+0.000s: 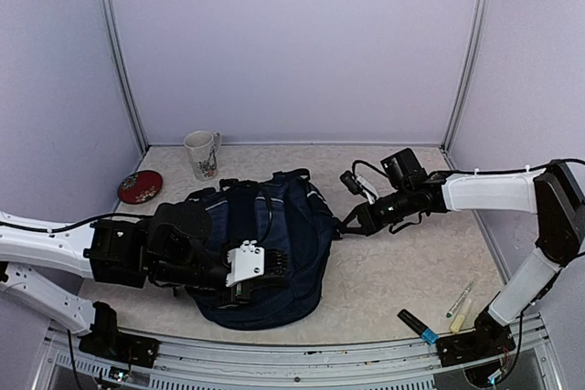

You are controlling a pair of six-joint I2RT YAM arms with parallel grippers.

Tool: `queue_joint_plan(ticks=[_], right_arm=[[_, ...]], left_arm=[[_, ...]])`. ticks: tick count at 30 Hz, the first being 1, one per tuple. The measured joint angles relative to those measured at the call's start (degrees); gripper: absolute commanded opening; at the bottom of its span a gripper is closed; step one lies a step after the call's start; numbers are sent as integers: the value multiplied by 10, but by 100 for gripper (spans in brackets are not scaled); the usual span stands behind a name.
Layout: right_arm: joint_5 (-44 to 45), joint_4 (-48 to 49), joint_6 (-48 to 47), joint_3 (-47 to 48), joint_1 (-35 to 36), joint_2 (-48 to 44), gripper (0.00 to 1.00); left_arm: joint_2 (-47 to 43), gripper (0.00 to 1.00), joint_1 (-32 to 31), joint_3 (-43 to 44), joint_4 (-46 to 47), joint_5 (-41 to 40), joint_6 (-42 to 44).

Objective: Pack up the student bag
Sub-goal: Zip the student bag into the largest pocket of the bag, then pick up the student bag from the center of the board.

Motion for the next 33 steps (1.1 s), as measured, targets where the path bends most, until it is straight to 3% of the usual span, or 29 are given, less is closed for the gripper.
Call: queue_joint_plan(ticks=[9, 13, 18, 19, 22, 27, 33], right_arm=[[19, -1, 29, -115, -83, -151, 0], [8, 0, 33, -153, -124, -193, 0], [-10, 24, 32, -164, -130, -181, 0], [-16, 30, 31, -163, -130, -172, 5], [-20, 43, 26, -155, -131, -144, 34], [77, 56, 26, -138, -185, -139, 46], [51, 55, 12, -130, -189, -214, 72]], left_arm=[[50, 0, 110, 23, 58, 141, 50], [76, 0, 134, 38, 71, 153, 64], [75, 0, 139, 27, 82, 155, 64], [72, 0, 140, 21, 89, 157, 60], [64, 0, 143, 2, 104, 162, 48], [39, 0, 144, -18, 91, 172, 24], [34, 0, 143, -21, 95, 165, 4]])
